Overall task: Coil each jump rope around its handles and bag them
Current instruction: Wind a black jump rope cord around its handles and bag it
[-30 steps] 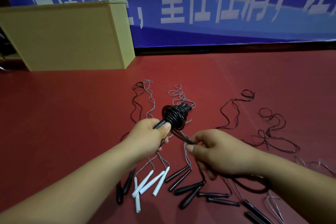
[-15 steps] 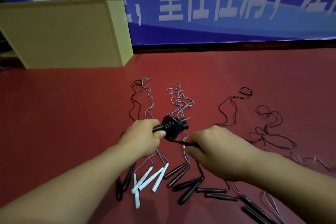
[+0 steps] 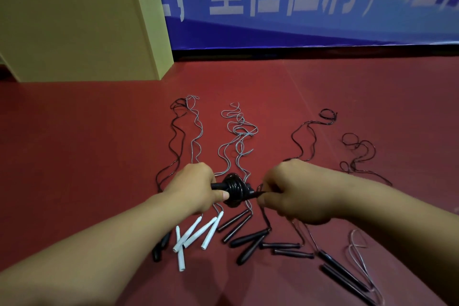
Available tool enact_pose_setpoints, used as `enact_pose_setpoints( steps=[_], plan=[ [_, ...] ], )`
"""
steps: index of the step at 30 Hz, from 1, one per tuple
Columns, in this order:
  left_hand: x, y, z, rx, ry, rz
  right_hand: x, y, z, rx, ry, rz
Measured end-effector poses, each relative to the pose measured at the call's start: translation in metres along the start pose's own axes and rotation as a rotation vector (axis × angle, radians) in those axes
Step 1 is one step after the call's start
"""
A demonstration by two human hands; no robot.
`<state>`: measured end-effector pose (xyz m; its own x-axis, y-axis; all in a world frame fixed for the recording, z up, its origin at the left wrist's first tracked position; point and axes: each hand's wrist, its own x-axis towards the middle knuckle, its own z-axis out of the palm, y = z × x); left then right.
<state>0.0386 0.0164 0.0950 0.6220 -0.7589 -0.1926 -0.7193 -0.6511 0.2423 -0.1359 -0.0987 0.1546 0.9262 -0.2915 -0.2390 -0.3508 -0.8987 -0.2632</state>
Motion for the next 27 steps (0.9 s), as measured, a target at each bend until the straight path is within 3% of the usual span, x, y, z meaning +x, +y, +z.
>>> enact_pose_setpoints(
  steps=[3,8,16,20,27],
  plan=[
    [0.0,-0.001,0.002,0.026,-0.093,0.071,-0.001,0.003,0.0,-0.039,-0.008,-0.012],
    [-0.008,0.006,0.004,0.092,-0.272,0.283,0.001,0.013,0.0,-0.178,0.163,-0.006],
    [-0.019,0.017,0.004,0.006,-0.441,0.455,0.013,0.025,0.0,-0.187,0.184,-0.017],
    [-0.027,0.024,-0.005,-0.219,-0.527,0.511,0.019,0.04,-0.002,-0.074,0.197,0.087],
    [-0.031,0.024,-0.02,-0.812,-0.699,0.496,0.022,0.059,0.006,0.403,0.156,0.096]
  ],
)
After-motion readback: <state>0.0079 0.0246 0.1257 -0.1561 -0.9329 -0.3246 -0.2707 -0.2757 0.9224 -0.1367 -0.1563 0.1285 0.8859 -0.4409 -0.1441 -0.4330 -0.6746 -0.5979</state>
